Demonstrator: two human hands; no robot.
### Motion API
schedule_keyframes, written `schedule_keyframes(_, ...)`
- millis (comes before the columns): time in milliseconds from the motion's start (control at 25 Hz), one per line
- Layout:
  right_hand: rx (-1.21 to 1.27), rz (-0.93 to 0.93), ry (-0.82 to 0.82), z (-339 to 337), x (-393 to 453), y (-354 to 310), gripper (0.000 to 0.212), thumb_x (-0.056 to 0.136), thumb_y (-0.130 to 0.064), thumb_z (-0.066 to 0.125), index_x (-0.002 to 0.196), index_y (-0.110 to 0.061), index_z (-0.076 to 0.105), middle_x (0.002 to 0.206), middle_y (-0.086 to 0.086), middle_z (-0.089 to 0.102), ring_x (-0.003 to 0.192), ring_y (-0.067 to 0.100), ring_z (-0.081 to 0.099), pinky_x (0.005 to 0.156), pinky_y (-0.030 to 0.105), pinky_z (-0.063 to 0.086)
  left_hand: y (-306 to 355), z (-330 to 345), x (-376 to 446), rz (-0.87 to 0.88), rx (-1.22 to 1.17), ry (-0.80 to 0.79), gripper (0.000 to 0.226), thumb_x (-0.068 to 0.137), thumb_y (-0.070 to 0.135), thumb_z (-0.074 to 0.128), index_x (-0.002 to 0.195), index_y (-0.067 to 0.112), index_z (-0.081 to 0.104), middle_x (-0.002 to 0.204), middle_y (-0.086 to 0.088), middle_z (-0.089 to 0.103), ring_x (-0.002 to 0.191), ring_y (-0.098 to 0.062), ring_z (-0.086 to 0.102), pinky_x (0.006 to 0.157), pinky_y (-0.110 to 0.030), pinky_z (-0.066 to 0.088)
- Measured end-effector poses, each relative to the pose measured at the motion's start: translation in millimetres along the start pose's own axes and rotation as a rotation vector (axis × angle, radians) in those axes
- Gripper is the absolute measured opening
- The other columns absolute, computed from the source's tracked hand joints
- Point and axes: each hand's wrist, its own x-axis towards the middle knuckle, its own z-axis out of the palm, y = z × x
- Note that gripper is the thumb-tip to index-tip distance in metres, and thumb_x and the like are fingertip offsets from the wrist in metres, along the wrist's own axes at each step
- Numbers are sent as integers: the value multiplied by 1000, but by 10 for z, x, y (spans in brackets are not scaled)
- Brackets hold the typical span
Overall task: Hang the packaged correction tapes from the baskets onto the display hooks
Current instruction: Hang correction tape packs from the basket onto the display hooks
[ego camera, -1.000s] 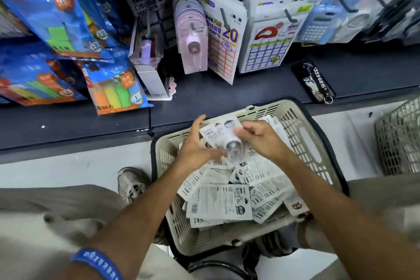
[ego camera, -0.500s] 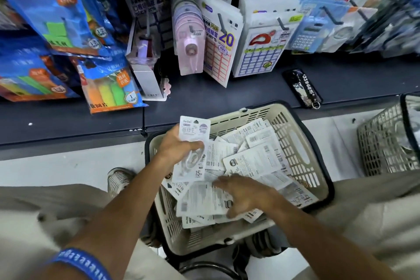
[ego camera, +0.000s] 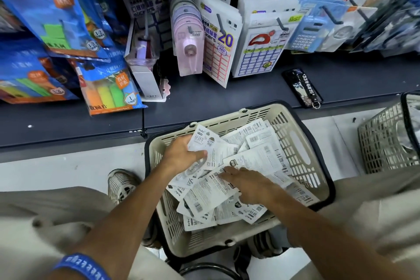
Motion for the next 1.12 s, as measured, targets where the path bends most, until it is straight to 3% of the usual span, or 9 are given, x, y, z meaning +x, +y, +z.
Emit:
schedule_keyframes(80,-102,-41,180,102,21,-21,71,90,4,58,152,-26,40,159,1,39,121,26,56,95,38,54,-31,-40,-1,-17,5,0,31,84,20,82,114,20,73,107,5,79,96,-15,74,97,-43,56)
schedule_keyframes(200,158,-95,495,-236,21,-3,23,100,-14,59,117,-24,70,107,-10,72,86,10,59,78,29,52,-7,-35,11,20,118,-3,33,86,22,79,118,20,70,110,3,78,100,-19,73,95,-43,56)
schedule_keyframes(320,414,-115,679,-683,-16,-28,9,91,-29,72,100,-25,73,77,-20,63,70,3,53,65,24,41,103,-21,-6,10,62,-68,44,88,46,73,126,25,66,123,0,73,111,-20,68,101,-45,52)
schedule_keyframes(440,568,-40,755,-698,43,-181,16,85,-30,79,93,-24,67,58,-19,55,55,0,49,56,15,34,143,2,-62,-42,-103,-348,82,68,80,67,135,34,60,138,6,64,129,-16,58,116,-46,41)
schedule_keyframes(600,753,126,678,-447,17,86,33,90,-5,68,117,-21,60,103,-4,69,72,0,61,69,23,47,-21,132,-117,-78,208,-452,109,66,46,92,155,24,34,143,14,50,137,-15,49,109,-28,40)
schedule_keyframes(680,407,180,134,-275,-117,409,70,84,4,63,142,-31,48,153,2,46,119,16,58,95,34,50,-86,117,-60,-91,195,-332,96,70,34,93,149,21,41,140,7,59,127,-18,58,110,-34,45)
schedule_keyframes(760,-29,180,-253,-23,-262,561,93,78,-2,70,154,-37,30,169,-4,11,141,28,41,109,50,43,-116,38,9,-96,83,-208,75,69,27,94,132,20,54,123,3,73,111,-19,69,104,-42,52)
schedule_keyframes(920,-266,-10,-49,271,-290,532,83,83,-22,72,155,-25,32,164,9,28,141,30,42,114,49,36,-91,-21,35,-76,-11,-118,69,67,29,94,126,24,59,116,8,74,109,-17,69,105,-44,51)
schedule_keyframes(1120,-130,47,368,225,-200,386,40,99,-34,47,136,-20,51,118,4,68,99,23,66,94,37,50,-41,0,1,-78,7,-57,70,70,31,93,129,25,58,121,7,72,109,-16,68,103,-41,52)
